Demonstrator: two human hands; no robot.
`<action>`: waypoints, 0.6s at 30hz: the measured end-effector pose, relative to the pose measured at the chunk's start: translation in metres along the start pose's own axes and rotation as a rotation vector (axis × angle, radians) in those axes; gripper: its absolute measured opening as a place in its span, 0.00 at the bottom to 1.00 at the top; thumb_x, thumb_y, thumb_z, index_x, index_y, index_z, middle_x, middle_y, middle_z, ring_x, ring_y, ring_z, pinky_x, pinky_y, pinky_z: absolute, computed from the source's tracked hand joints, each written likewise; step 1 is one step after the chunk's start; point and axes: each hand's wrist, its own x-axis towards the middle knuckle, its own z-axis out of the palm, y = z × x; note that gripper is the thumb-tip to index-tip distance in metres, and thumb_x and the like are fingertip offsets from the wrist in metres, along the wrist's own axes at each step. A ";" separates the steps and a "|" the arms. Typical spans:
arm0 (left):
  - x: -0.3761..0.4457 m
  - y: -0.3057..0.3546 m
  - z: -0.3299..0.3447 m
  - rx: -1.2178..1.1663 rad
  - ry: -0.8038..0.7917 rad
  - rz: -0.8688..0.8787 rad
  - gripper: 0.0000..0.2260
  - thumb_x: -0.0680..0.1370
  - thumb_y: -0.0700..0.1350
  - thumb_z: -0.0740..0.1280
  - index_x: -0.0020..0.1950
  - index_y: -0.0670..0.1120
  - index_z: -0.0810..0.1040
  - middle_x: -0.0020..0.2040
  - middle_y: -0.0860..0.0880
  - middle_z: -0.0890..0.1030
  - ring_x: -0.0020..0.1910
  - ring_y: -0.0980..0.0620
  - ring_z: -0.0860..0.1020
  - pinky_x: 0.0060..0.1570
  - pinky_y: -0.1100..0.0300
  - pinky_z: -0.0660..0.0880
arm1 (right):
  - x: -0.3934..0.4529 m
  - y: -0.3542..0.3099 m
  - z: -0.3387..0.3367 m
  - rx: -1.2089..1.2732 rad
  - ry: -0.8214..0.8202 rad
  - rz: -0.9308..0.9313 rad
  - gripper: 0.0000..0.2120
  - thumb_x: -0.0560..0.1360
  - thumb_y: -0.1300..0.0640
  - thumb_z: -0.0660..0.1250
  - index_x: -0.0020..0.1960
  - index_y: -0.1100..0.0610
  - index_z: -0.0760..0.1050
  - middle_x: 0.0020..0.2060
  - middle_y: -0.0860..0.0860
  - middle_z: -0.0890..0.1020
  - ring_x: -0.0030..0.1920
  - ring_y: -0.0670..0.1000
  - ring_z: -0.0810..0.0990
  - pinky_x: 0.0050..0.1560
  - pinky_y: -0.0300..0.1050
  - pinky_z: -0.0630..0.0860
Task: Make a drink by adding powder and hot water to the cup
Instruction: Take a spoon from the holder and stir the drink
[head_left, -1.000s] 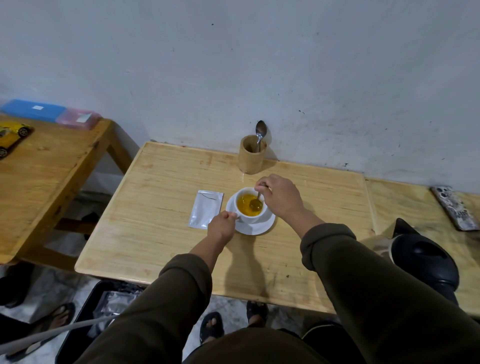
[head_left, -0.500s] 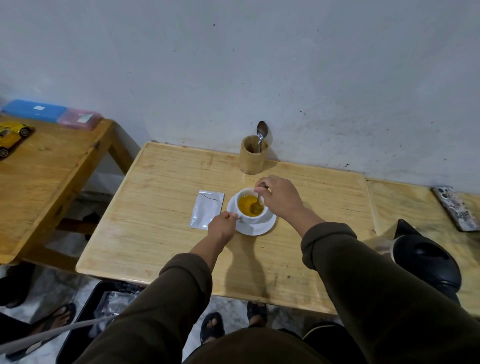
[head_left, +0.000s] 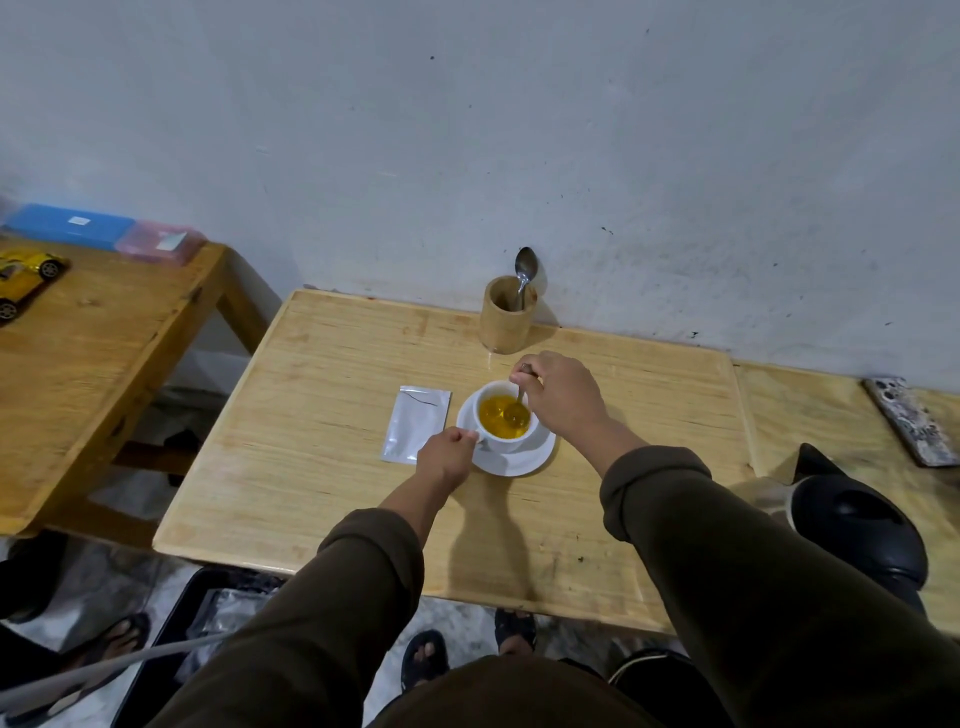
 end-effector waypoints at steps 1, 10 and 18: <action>0.000 0.000 0.000 0.003 -0.001 0.004 0.19 0.81 0.50 0.57 0.65 0.41 0.76 0.63 0.40 0.77 0.62 0.41 0.74 0.62 0.51 0.70 | 0.000 0.000 0.000 -0.018 0.017 0.004 0.11 0.78 0.53 0.61 0.52 0.56 0.80 0.50 0.54 0.82 0.51 0.55 0.78 0.49 0.48 0.73; 0.003 -0.002 -0.002 0.003 -0.016 0.009 0.18 0.81 0.51 0.58 0.65 0.42 0.76 0.64 0.41 0.78 0.63 0.42 0.74 0.63 0.51 0.70 | -0.003 0.000 0.001 0.223 -0.065 0.025 0.07 0.76 0.55 0.65 0.46 0.56 0.81 0.45 0.55 0.84 0.36 0.56 0.83 0.42 0.49 0.77; 0.003 -0.002 -0.002 -0.001 -0.020 0.003 0.18 0.81 0.51 0.58 0.65 0.43 0.76 0.65 0.41 0.77 0.64 0.41 0.73 0.64 0.51 0.69 | -0.001 0.001 0.004 0.036 0.029 0.030 0.10 0.77 0.53 0.62 0.52 0.54 0.81 0.50 0.53 0.84 0.50 0.54 0.79 0.48 0.46 0.73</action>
